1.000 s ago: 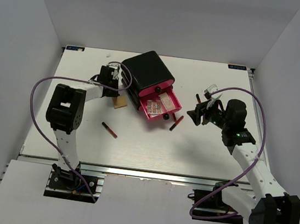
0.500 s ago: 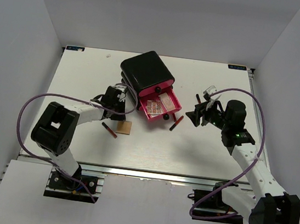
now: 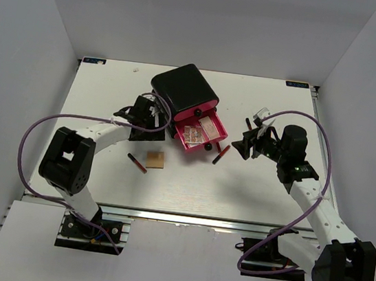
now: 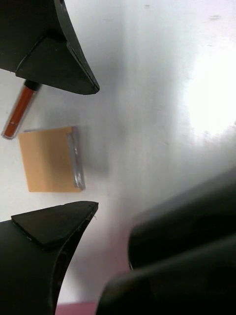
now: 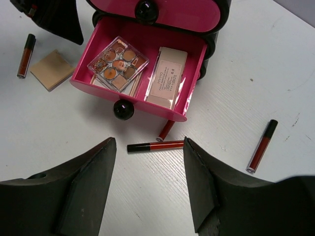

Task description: Organize the makeup

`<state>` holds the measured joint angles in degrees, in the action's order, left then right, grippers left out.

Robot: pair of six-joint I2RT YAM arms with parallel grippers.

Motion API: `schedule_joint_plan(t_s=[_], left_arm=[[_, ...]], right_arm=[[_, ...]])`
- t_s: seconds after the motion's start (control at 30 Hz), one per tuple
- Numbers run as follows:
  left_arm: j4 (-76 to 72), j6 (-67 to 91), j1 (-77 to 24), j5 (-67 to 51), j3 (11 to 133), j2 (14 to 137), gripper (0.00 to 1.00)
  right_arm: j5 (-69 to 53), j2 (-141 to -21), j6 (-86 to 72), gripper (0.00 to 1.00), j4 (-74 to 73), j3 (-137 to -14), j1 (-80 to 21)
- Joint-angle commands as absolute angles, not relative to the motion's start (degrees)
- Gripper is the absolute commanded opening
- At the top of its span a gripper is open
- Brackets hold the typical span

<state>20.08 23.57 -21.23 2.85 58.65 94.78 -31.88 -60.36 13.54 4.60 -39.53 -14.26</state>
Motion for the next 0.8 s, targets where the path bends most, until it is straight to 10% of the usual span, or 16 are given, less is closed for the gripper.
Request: schedule_joint_plan(t_s=[0.0,0.77], left_arm=[[26.1,27.5,-22.7,5.5,58.6,91.6,0.98],[29.6,38.7,-34.4,23.2,54.7,92.5,0.98]], right_arm=[[-32.4,-58.9,13.5,0.63,6.9,-39.2,-14.0],[-32.0,-57.7,12.2,0.63,7.2,-37.8,-14.0]])
